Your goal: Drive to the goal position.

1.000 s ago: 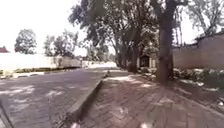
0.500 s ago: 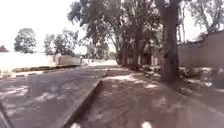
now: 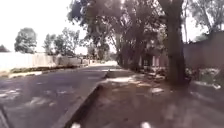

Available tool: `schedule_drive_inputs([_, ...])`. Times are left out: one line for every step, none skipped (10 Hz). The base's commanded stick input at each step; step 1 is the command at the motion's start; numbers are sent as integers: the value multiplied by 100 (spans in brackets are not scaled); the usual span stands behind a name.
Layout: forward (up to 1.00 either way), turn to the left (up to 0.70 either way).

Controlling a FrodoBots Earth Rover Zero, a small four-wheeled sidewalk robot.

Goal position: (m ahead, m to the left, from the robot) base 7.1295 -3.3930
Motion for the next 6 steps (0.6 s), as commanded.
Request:
schedule_drive_inputs([70, 0])
schedule_drive_inputs([70, 0])
schedule_drive_inputs([70, 0])
schedule_drive_inputs([70, 0])
schedule_drive_inputs([70, 0])
schedule_drive_inputs([70, 0])
